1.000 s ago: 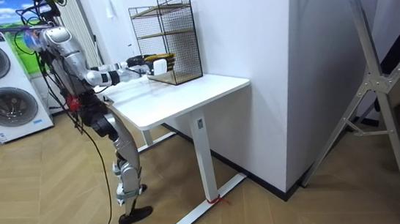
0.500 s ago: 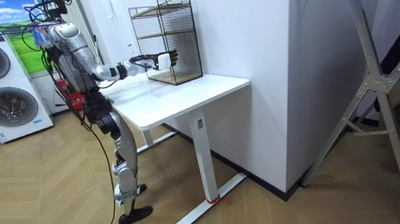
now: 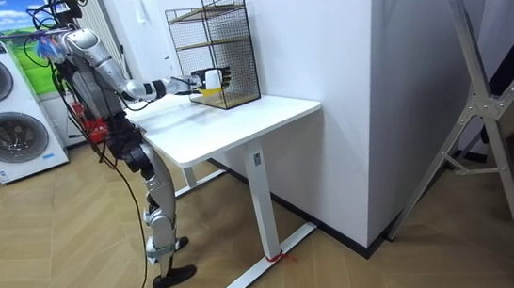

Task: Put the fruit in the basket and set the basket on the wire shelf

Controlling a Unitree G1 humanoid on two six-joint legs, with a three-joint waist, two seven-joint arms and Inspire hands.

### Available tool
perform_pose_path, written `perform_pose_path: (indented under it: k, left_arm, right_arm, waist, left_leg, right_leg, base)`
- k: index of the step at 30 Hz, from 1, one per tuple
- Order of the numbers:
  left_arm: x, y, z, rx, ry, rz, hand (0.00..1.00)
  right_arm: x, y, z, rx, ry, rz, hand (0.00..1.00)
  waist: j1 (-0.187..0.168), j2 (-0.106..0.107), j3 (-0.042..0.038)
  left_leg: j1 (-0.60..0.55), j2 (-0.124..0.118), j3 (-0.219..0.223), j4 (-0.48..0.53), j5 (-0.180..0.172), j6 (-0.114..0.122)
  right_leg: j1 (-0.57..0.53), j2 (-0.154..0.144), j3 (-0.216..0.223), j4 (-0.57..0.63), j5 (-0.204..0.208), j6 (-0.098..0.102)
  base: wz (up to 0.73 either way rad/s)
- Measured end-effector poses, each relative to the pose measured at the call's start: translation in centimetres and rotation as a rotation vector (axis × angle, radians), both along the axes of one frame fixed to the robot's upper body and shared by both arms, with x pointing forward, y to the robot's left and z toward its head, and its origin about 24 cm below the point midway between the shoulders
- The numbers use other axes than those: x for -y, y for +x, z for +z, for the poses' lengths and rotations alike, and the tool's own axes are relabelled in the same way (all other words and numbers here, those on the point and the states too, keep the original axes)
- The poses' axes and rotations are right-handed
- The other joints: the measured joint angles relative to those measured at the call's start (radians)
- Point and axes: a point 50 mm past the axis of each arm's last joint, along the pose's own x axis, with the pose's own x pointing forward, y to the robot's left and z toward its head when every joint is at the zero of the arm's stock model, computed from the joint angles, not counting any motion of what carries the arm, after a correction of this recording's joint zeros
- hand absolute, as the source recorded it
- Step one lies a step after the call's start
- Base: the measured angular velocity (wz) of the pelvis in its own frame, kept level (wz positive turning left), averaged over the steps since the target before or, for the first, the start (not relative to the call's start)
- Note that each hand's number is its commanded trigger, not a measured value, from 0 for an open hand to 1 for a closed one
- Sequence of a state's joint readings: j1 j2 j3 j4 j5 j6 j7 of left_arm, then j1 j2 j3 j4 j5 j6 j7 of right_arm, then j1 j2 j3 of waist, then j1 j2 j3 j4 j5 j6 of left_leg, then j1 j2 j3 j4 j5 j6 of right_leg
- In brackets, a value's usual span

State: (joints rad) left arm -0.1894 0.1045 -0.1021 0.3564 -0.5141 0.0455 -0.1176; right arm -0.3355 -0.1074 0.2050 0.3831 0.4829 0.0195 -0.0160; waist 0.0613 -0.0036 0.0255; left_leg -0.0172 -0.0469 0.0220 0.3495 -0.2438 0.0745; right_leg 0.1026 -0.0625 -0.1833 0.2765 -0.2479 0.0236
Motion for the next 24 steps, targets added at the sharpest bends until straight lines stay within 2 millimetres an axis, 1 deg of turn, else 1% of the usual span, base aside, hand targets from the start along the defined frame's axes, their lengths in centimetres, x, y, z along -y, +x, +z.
perform_pose_path:
  k: [3,9,11,13,17,21,24]
  left_arm:
    - [0.0,0.2,-0.2,-0.020,0.006,-0.002,0.00]
    - [0.2,0.9,0.1,-0.036,0.013,-0.015,0.00]
    - [0.2,1.0,0.1,-0.045,0.020,-0.018,0.00]
    - [0.0,1.2,0.0,-0.057,0.024,-0.007,0.00]
    - [0.0,1.5,0.0,-0.072,0.038,-0.005,0.00]
    - [0.0,1.9,-0.1,-0.082,0.049,-0.005,0.00]
    - [0.1,2.5,0.0,-0.091,0.052,-0.005,0.00]
  right_arm:
    - [-0.1,0.4,0.4,0.011,-0.015,0.002,0.00]
    - [0.1,1.5,0.2,-0.033,-0.036,-0.005,0.00]
    - [0.1,1.5,0.0,-0.049,-0.038,-0.007,0.00]
    - [0.1,1.5,-0.2,-0.063,-0.039,-0.006,0.00]
    - [0.1,1.5,-0.3,-0.067,-0.040,-0.006,0.00]
    - [0.4,1.4,-1.0,-0.097,-0.045,-0.014,0.00]
    - [0.7,1.3,-1.6,-0.123,-0.054,-0.024,0.00]
  waist:
    - [0.000,0.000,0.0000]
    - [0.000,0.002,-0.0001]
    - [0.000,0.007,-0.0002]
    - [-0.001,0.017,-0.0010]
    - [-0.002,0.023,-0.0010]
    - [-0.003,0.029,-0.0009]
    - [-0.002,0.031,-0.0012]
  left_leg:
    - [-0.001,-0.001,-0.001,-0.014,0.014,-0.002]
    - [-0.002,-0.001,-0.007,-0.014,0.015,-0.003]
    - [0.002,-0.001,-0.008,-0.014,0.015,-0.003]
    - [0.006,-0.002,-0.008,-0.015,0.015,-0.003]
    - [0.009,0.000,-0.009,-0.015,0.015,-0.003]
    - [0.011,0.001,-0.009,-0.016,0.015,-0.004]
    - [0.011,0.001,-0.007,-0.026,0.017,-0.003]
  right_leg:
    - [0.000,0.002,0.000,-0.022,0.012,-0.002]
    - [0.010,0.004,-0.007,-0.040,0.015,-0.003]
    - [0.017,0.005,-0.007,-0.046,0.017,-0.003]
    - [0.026,0.006,-0.008,-0.059,0.022,-0.002]
    - [0.029,0.007,-0.008,-0.058,0.022,-0.003]
    - [0.030,0.008,-0.008,-0.058,0.026,-0.003]
    - [0.029,0.009,-0.007,-0.056,0.027,-0.003]
  base:
    - [0.00]
    - [0.03]
    - [0.02]
    - [0.00]
    - [0.00]
    - [0.00]
    - [0.00]
